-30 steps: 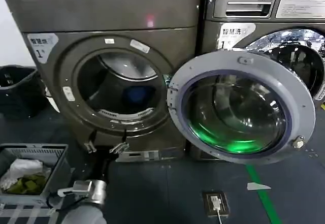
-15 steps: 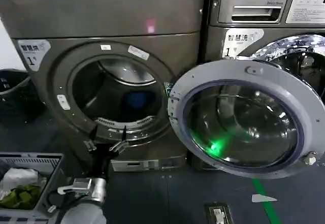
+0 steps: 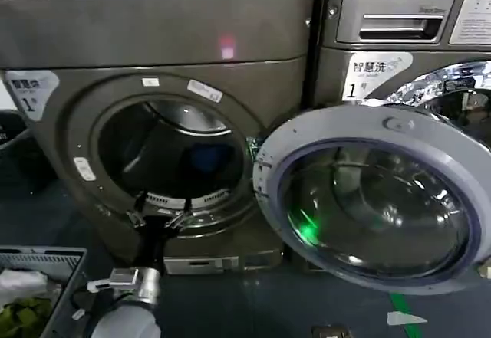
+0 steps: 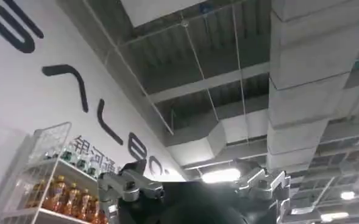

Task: Grasp the clothes from the dryer.

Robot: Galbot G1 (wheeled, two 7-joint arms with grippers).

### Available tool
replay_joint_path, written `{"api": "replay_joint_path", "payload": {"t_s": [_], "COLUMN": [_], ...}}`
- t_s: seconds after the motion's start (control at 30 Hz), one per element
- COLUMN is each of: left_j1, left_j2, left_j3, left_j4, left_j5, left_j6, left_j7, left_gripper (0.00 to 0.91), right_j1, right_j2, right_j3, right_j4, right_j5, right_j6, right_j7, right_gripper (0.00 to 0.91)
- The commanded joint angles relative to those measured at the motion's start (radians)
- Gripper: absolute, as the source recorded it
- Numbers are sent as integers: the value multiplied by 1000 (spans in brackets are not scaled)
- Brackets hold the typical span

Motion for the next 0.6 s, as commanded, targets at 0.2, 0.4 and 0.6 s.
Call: {"api": "replay_joint_path", "payload": {"t_s": [0.2, 0.4, 0.6], "left_j1": [-11, -27, -31], "left_j2": [-4, -2, -5], "left_j3": [3, 4, 5], "left_j4": [9, 14, 20], "left_j5": [0, -6, -5], "left_j6": [0, 4, 3], "left_j7": [1, 1, 1], "left_gripper": [907, 907, 907], "right_j1": [3, 6, 10], "right_j2": [-1, -6, -6], "right_j3": [0, 0, -6], "right_j4": [-5, -10, -10], "right_j5": [2, 0, -4], "right_j6": [9, 10, 12], "right_j7": [3, 4, 2], "right_gripper": [907, 907, 907]}}
